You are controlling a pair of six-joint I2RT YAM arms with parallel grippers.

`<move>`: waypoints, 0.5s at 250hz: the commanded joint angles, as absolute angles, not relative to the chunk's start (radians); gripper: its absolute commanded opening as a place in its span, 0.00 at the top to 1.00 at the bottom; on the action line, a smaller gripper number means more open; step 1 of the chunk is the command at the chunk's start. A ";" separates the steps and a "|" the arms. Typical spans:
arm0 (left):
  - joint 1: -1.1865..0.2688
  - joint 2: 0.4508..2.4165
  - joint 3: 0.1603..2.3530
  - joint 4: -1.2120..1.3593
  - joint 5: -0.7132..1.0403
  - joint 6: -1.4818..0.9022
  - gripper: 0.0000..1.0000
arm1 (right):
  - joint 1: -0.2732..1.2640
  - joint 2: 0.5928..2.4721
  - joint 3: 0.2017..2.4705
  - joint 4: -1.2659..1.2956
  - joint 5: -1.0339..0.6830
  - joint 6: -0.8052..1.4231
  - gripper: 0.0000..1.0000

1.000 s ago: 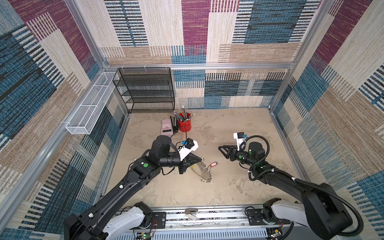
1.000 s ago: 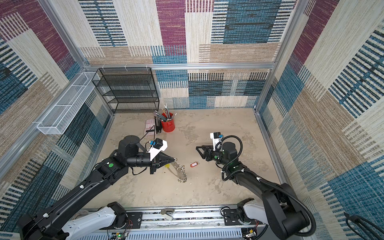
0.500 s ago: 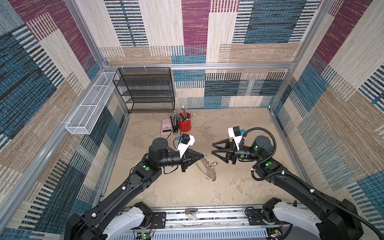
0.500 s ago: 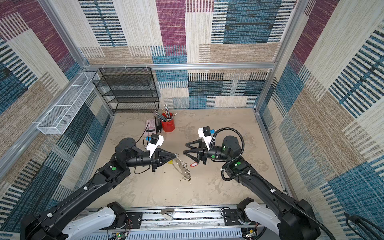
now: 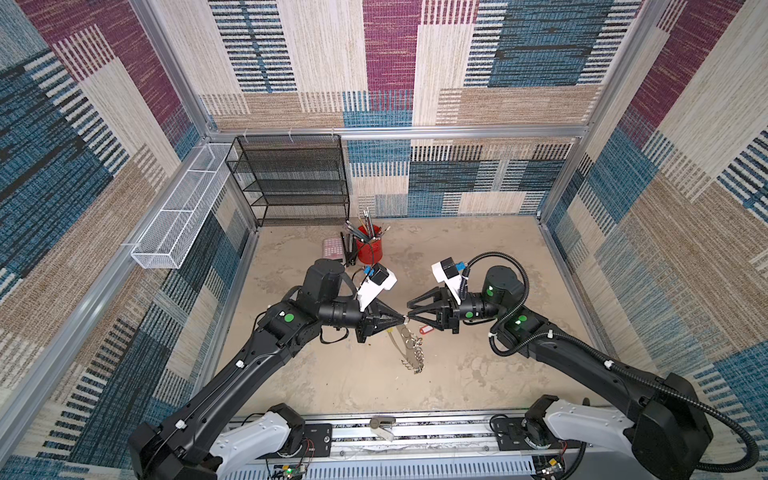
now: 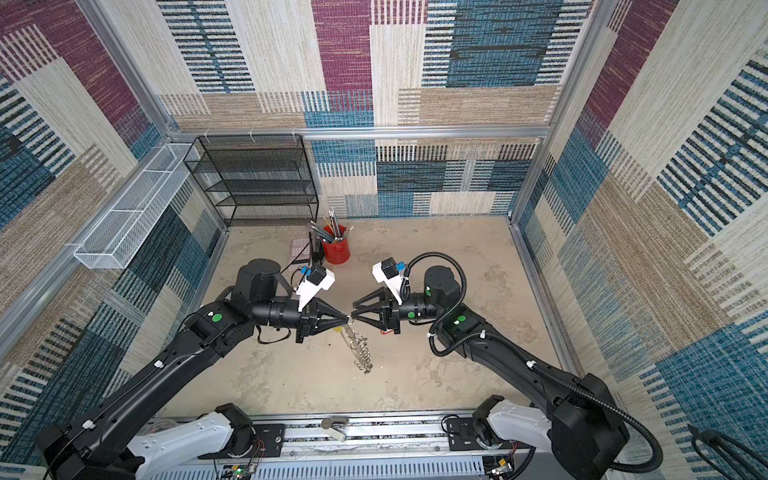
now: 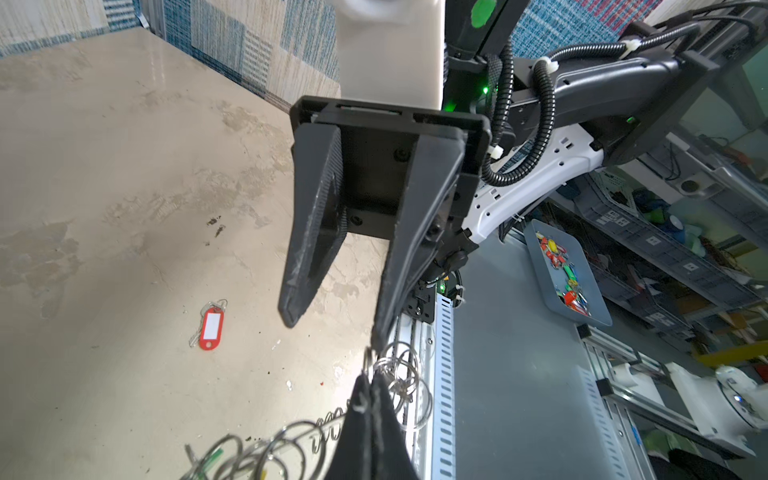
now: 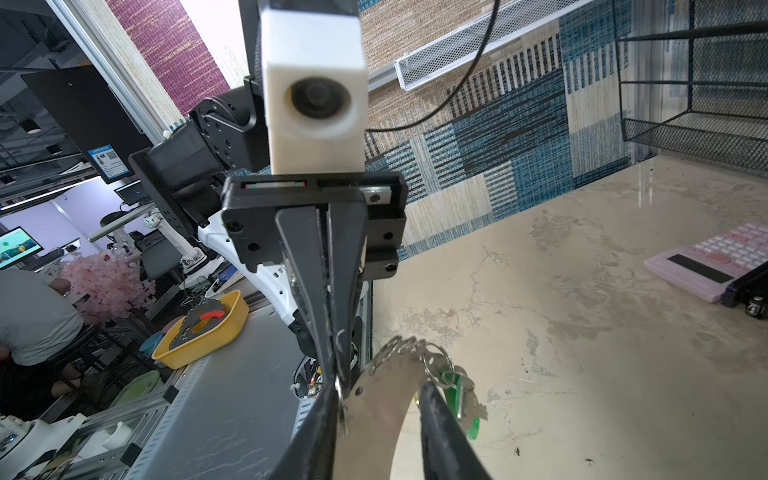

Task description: Put the keys on the keyring

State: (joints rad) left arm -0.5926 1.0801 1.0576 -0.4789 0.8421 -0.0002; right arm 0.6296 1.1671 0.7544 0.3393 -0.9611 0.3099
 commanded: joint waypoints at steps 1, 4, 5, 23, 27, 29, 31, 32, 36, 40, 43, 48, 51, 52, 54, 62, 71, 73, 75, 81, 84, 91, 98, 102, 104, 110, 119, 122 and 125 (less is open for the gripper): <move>-0.588 1.096 1.089 -0.513 0.885 0.061 1.00 | 0.642 1.177 0.754 0.356 -0.966 0.299 0.66; -0.587 1.095 1.090 -0.513 0.886 0.063 1.00 | 0.644 1.177 0.753 0.354 -0.966 0.299 0.67; -0.587 1.095 1.091 -0.513 0.886 0.063 1.00 | 0.644 1.178 0.753 0.354 -0.966 0.298 0.67; -0.584 1.098 1.089 -0.504 0.881 0.065 1.00 | 0.646 1.176 0.756 0.336 -0.966 0.289 0.68; -0.583 1.101 1.090 -0.502 0.879 0.065 1.00 | 0.646 1.174 0.757 0.332 -0.967 0.286 0.68; -0.583 1.102 1.091 -0.501 0.879 0.065 1.00 | 0.645 1.173 0.758 0.330 -0.968 0.286 0.68; -0.582 1.103 1.091 -0.501 0.879 0.065 1.00 | 0.645 1.172 0.758 0.329 -0.968 0.285 0.68; -0.581 1.104 1.092 -0.501 0.879 0.065 1.00 | 0.646 1.172 0.758 0.328 -0.968 0.284 0.68; -0.581 1.107 1.094 -0.501 0.879 0.066 1.00 | 0.646 1.170 0.758 0.325 -0.970 0.282 0.68; -0.581 1.110 1.097 -0.501 0.879 0.066 1.00 | 0.647 1.167 0.756 0.323 -0.969 0.281 0.68; -0.580 1.113 1.099 -0.501 0.878 0.067 1.00 | 0.647 1.164 0.757 0.322 -0.970 0.281 0.68; -0.581 1.118 1.101 -0.500 0.879 0.066 1.00 | 0.647 1.162 0.756 0.319 -0.973 0.279 0.68; -0.579 1.119 1.103 -0.499 0.880 0.067 1.00 | 0.647 1.160 0.756 0.318 -0.975 0.278 0.68; -0.578 1.120 1.103 -0.498 0.880 0.067 1.00 | 0.647 1.160 0.756 0.318 -0.975 0.278 0.68; -0.578 1.122 1.104 -0.498 0.880 0.067 1.00 | 0.646 1.159 0.755 0.317 -0.975 0.277 0.68; -0.578 1.127 1.107 -0.496 0.886 0.068 1.00 | 0.647 1.157 0.756 0.310 -0.975 0.275 0.70; -0.578 1.133 1.112 -0.493 0.895 0.070 1.00 | 0.646 1.158 0.755 0.303 -0.973 0.268 0.73; -0.578 1.135 1.114 -0.494 0.896 0.069 1.00 | 0.646 1.158 0.757 0.300 -0.974 0.267 0.73; -0.578 1.136 1.115 -0.494 0.898 0.071 1.00 | 0.646 1.159 0.757 0.299 -0.973 0.265 0.74; -0.578 1.139 1.119 -0.495 0.899 0.071 1.00 | 0.647 1.162 0.758 0.294 -0.975 0.264 0.75; -0.577 1.140 1.121 -0.497 0.900 0.072 1.00 | 0.647 1.163 0.761 0.293 -0.976 0.262 0.76; -0.577 1.143 1.128 -0.497 0.901 0.074 1.00 | 0.646 1.166 0.762 0.291 -0.975 0.259 0.78; -0.577 1.144 1.127 -0.496 0.902 0.076 1.00 | 0.647 1.169 0.761 0.293 -0.980 0.259 0.82; -0.577 1.146 1.129 -0.497 0.903 0.077 1.00 | 0.647 1.170 0.762 0.294 -0.981 0.258 0.85; -0.576 1.146 1.129 -0.497 0.904 0.077 1.00 | 0.647 1.170 0.762 0.295 -0.982 0.259 0.86; -0.575 1.147 1.131 -0.497 0.904 0.078 1.00 | 0.647 1.172 0.762 0.297 -0.984 0.258 0.90; -0.574 1.148 1.134 -0.493 0.904 0.078 1.00 | 0.647 1.174 0.763 0.298 -0.984 0.258 0.95; -0.572 1.149 1.134 -0.493 0.905 0.077 1.00 | 0.647 1.175 0.762 0.296 -0.983 0.255 0.96; -0.571 1.149 1.134 -0.492 0.907 0.076 1.00 | 0.646 1.175 0.765 0.294 -0.981 0.253 0.97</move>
